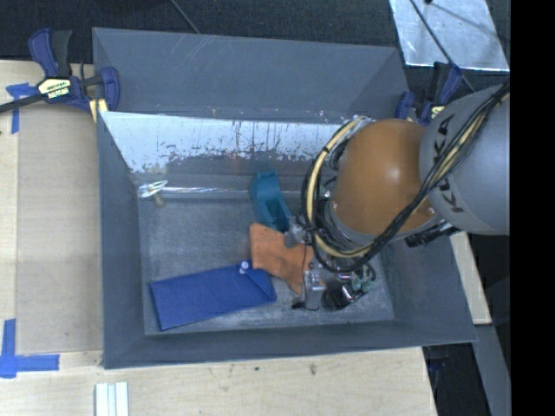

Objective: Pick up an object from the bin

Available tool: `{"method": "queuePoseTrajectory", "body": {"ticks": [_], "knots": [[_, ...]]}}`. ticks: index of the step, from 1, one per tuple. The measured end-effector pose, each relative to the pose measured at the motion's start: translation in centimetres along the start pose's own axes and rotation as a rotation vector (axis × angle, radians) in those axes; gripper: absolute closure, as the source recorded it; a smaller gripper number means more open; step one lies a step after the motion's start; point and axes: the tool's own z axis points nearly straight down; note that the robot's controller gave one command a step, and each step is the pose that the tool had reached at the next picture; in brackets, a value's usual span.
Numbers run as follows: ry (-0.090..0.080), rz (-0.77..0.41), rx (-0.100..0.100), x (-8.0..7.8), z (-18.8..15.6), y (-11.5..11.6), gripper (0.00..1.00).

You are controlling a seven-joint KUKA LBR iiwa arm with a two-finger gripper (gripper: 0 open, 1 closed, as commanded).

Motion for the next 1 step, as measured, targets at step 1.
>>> {"method": "queuePoseTrajectory", "body": {"ticks": [1], "knots": [[-0.008, 0.001, 0.000, -0.20, -0.42, -0.01, 0.00]]}}
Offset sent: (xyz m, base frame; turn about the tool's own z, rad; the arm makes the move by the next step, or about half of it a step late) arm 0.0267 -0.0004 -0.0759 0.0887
